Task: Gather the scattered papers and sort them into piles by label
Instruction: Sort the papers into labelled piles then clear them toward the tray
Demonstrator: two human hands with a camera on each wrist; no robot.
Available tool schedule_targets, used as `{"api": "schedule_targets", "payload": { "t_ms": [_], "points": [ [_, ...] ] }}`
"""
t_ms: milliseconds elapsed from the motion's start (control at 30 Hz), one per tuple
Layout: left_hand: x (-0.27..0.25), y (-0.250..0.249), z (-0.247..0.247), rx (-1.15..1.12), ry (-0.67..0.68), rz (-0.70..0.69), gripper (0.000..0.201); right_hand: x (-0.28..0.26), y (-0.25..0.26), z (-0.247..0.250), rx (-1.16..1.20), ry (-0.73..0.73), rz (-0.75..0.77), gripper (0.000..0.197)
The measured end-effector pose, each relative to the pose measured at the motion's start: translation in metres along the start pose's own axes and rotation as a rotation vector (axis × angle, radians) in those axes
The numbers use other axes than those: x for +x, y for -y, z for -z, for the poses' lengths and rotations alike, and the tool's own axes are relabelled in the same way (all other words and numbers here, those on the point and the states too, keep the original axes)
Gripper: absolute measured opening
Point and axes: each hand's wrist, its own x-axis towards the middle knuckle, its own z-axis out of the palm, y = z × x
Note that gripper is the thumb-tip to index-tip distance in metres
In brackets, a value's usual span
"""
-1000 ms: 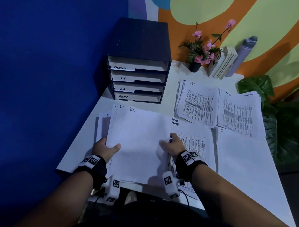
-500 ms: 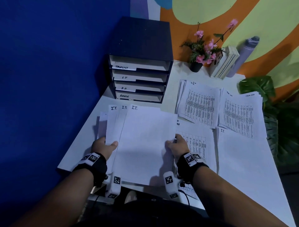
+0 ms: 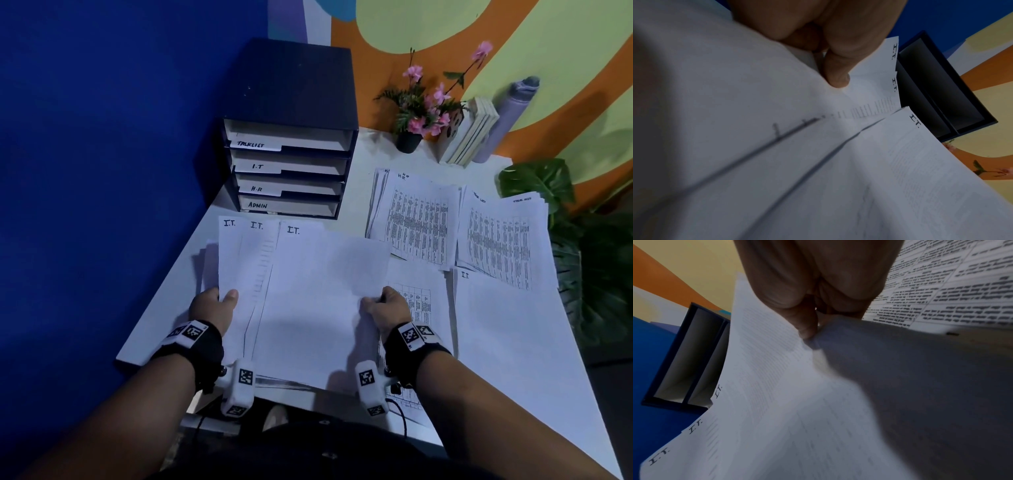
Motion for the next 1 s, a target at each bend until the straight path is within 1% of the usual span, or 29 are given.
{"api": "schedule_targets", "payload": {
  "t_ms": [67, 133, 200, 267, 300, 333, 367, 400, 433, 467, 500, 533, 567, 600, 633, 667, 700, 733, 767, 833, 900, 1000],
  "points": [
    [0.0, -0.004, -0.003, -0.028, 0.03, 0.01, 0.028, -0.004, 0.003, 0.003, 0.079, 0.039, 0.001, 0.019],
    [-0.007, -0.015, -0.007, -0.093, 0.091, 0.004, 0.028, -0.009, 0.009, 0.003, 0.129, 0.14, 0.026, 0.018],
    [-0.018, -0.033, -0.012, -0.185, 0.136, 0.019, 0.039, -0.012, 0.015, 0.0, 0.151, 0.213, 0.057, 0.03],
    [-0.027, -0.049, -0.017, -0.282, 0.163, 0.035, 0.055, -0.018, 0.03, 0.001, 0.181, 0.184, 0.14, 0.024],
    [-0.027, -0.054, -0.02, -0.298, 0.174, 0.013, 0.057, -0.019, 0.036, 0.003, 0.192, 0.148, 0.18, 0.021],
    [-0.027, -0.057, -0.025, -0.243, 0.172, -0.057, 0.056, -0.02, 0.042, 0.005, 0.2, 0.116, 0.219, 0.021],
    [-0.027, -0.06, -0.028, -0.175, 0.16, -0.131, 0.051, -0.024, 0.051, 0.01, 0.219, 0.097, 0.242, 0.021],
    [-0.024, -0.062, -0.031, -0.109, 0.129, -0.19, 0.04, -0.025, 0.056, 0.014, 0.249, 0.083, 0.264, 0.022],
    [-0.022, -0.065, -0.034, -0.087, 0.092, -0.223, 0.032, -0.026, 0.059, 0.019, 0.265, 0.087, 0.279, 0.023],
    [-0.022, -0.068, -0.037, -0.094, 0.066, -0.236, 0.029, -0.026, 0.062, 0.024, 0.256, 0.094, 0.295, 0.025],
    [-0.023, -0.072, -0.041, -0.119, 0.052, -0.256, 0.027, -0.025, 0.061, 0.029, 0.184, 0.095, 0.308, 0.023],
    [-0.025, -0.079, -0.045, -0.144, 0.062, -0.27, 0.026, -0.025, 0.059, 0.035, 0.088, 0.078, 0.322, 0.013],
    [-0.026, -0.082, -0.05, -0.16, 0.061, -0.29, 0.025, -0.022, 0.056, 0.04, 0.006, 0.026, 0.329, 0.012],
    [-0.029, -0.086, -0.055, -0.151, 0.082, -0.302, 0.027, -0.017, 0.051, 0.046, -0.038, -0.047, 0.321, 0.025],
    [-0.029, -0.088, -0.062, -0.157, 0.106, -0.306, 0.029, -0.011, 0.046, 0.054, -0.051, -0.108, 0.306, 0.03],
    [-0.03, -0.089, -0.069, -0.175, 0.158, -0.287, 0.029, -0.007, 0.04, 0.064, -0.064, -0.157, 0.285, 0.028],
    [-0.03, -0.089, -0.076, -0.194, 0.213, -0.283, 0.031, -0.001, 0.033, 0.076, -0.084, -0.192, 0.257, 0.021],
    [-0.032, -0.089, -0.083, -0.175, 0.257, -0.29, 0.038, 0.003, 0.027, 0.091, -0.085, -0.214, 0.226, 0.013],
    [-0.031, -0.088, -0.086, -0.141, 0.271, -0.305, 0.044, 0.008, 0.019, 0.104, -0.073, -0.23, 0.2, 0.013],
    [-0.03, -0.088, -0.096, -0.048, 0.238, -0.316, 0.049, 0.016, 0.001, 0.139, -0.082, -0.296, 0.148, 0.015],
    [-0.028, -0.087, -0.104, 0.002, 0.208, -0.295, 0.052, 0.02, -0.016, 0.176, -0.167, -0.365, 0.092, 0.012],
    [-0.023, -0.082, -0.114, 0.104, 0.18, -0.284, 0.054, 0.022, -0.044, 0.227, -0.248, -0.428, -0.037, 0.017]
  ]
}}
